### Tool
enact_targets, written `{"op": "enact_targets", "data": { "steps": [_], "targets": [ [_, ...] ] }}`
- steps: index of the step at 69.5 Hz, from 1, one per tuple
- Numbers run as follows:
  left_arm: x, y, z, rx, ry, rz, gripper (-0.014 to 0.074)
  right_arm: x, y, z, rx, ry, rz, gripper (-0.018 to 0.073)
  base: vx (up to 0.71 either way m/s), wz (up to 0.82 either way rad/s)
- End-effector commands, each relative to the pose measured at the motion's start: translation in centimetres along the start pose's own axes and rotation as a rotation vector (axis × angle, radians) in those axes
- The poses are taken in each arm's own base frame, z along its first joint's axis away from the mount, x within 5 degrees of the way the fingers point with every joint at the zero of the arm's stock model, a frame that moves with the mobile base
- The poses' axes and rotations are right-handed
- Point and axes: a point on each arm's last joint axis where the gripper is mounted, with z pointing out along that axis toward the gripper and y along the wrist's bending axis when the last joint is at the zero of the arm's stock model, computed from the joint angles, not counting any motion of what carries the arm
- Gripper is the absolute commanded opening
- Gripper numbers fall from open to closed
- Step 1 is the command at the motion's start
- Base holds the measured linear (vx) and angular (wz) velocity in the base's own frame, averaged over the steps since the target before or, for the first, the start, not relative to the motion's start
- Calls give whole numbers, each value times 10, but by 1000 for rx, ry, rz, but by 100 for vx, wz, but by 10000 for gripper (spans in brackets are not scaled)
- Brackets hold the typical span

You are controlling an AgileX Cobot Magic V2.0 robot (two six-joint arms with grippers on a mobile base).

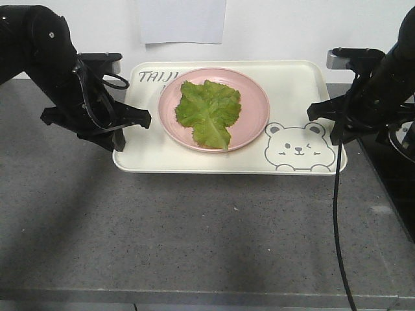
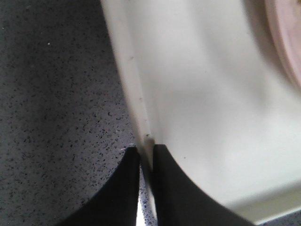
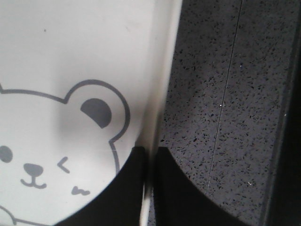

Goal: Transfer vegetables to tray and serve
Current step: 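Hold the cream tray level with both grippers while the base moves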

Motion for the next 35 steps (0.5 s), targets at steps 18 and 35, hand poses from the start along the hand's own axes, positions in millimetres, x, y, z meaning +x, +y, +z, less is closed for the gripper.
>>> {"op": "enact_targets", "data": {
  "steps": [18, 35],
  "targets": [
    [-2, -18, -36, 113, -137, 24, -6, -7, 13, -32, -67, -148, -22, -7, 4, 0],
    [-2, -18, -36, 113, -137, 24, -6, -7, 13, -32, -67, -148, -22, -7, 4, -1]
  ]
}}
